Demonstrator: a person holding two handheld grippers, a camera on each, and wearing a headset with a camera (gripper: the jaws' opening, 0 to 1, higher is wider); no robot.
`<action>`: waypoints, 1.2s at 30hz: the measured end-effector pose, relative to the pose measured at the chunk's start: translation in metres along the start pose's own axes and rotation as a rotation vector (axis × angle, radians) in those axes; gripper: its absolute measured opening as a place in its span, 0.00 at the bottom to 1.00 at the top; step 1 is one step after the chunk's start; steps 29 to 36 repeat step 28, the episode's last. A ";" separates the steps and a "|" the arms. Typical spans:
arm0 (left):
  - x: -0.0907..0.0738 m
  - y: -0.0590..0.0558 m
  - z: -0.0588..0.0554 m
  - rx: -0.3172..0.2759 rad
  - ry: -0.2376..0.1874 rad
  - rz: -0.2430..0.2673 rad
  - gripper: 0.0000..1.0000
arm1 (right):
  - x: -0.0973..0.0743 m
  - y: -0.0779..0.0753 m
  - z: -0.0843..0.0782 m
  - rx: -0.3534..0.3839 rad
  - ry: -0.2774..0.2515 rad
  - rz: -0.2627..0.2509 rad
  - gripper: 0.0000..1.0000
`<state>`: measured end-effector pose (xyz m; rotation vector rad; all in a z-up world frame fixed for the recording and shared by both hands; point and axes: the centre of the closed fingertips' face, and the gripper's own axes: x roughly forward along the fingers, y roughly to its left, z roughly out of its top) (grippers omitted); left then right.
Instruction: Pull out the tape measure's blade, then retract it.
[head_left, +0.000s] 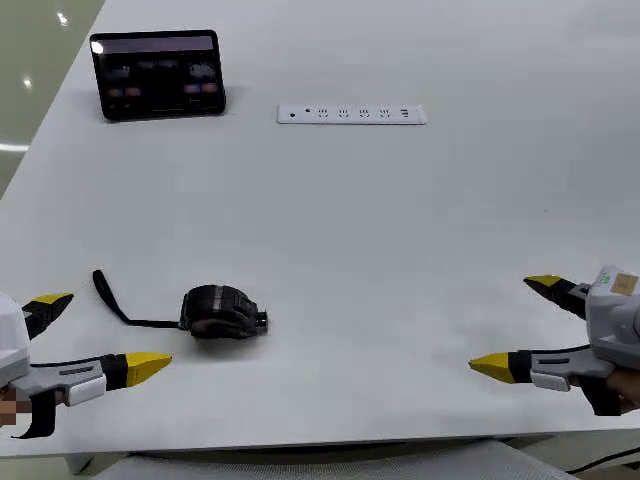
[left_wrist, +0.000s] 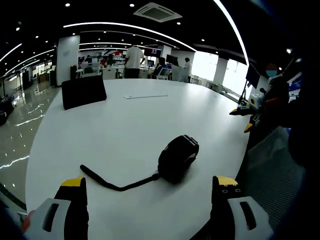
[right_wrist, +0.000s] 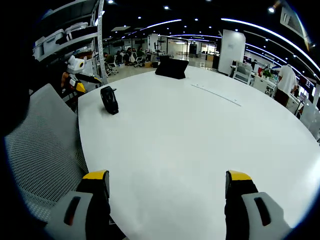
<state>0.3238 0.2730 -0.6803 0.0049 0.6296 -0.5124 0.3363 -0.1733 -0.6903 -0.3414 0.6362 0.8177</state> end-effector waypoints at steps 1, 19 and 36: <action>-0.002 0.001 0.000 -0.002 -0.003 0.002 1.00 | -0.002 0.000 -0.002 -0.006 0.004 -0.008 0.96; -0.011 0.006 0.001 0.001 0.006 0.015 1.00 | -0.025 -0.003 -0.013 0.013 0.027 -0.036 1.00; -0.013 0.006 -0.002 0.003 0.017 0.010 1.00 | -0.024 -0.002 -0.015 0.018 0.030 -0.029 1.00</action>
